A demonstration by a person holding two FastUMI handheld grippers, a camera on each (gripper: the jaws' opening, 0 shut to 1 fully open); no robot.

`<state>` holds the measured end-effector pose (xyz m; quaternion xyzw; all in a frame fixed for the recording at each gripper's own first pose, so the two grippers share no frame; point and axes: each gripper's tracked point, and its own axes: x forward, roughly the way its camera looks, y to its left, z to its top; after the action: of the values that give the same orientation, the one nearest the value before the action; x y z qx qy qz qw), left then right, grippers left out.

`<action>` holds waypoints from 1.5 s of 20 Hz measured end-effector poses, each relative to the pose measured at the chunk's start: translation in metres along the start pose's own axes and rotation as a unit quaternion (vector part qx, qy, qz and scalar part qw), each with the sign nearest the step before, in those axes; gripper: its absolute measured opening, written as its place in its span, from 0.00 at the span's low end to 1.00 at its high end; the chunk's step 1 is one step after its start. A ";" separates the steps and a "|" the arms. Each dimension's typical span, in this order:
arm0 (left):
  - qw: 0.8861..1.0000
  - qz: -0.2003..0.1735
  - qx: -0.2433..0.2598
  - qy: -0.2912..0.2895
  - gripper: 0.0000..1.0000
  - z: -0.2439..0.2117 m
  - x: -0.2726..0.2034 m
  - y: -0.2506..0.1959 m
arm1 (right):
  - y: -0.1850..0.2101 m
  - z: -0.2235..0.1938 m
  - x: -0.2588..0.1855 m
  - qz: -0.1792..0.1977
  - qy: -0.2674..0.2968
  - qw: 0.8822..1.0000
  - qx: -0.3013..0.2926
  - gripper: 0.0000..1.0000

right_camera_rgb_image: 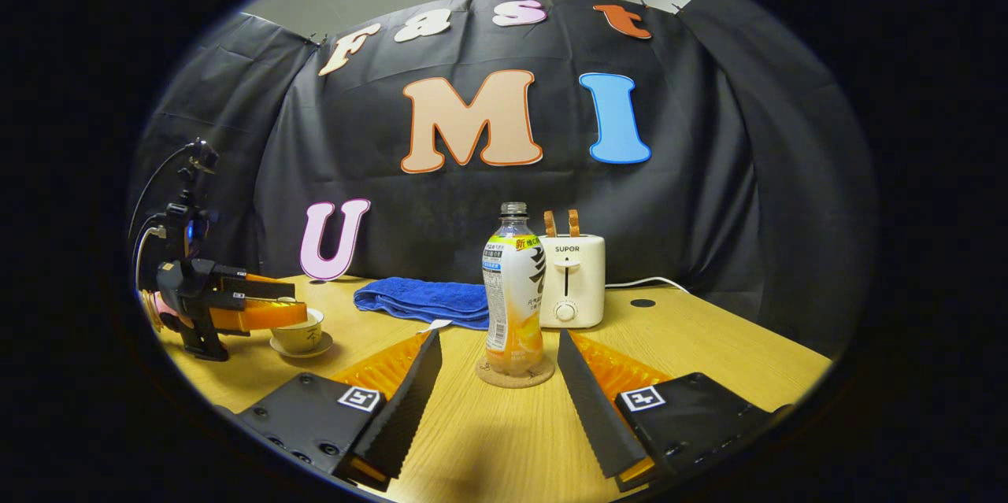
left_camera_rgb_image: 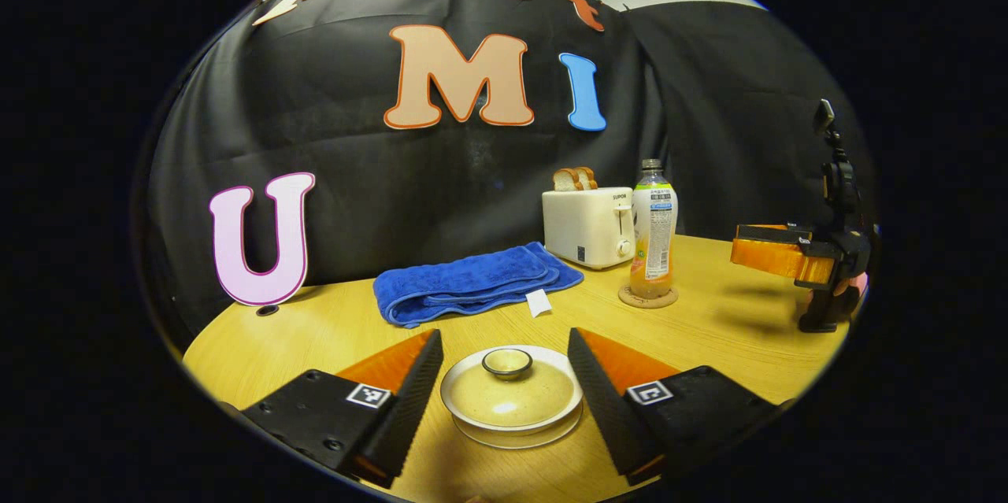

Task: Open the teacup lid with one hand, grasp the water bottle and pour water into the teacup with the other hand; after pouring, place the water bottle on the coaster and then close the teacup lid.

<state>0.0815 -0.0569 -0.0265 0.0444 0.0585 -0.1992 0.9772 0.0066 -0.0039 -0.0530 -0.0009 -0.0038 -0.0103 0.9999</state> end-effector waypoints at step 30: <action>0.926 0.372 -0.050 -0.044 0.96 -0.007 -0.138 0.106 | -0.047 0.003 -0.009 -0.129 -0.007 0.992 -0.006 0.96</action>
<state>-0.0036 0.0936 -0.0080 0.0055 0.0047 0.1798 0.9837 -0.0033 -0.0502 -0.0495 -0.0060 -0.0108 -0.1389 0.9902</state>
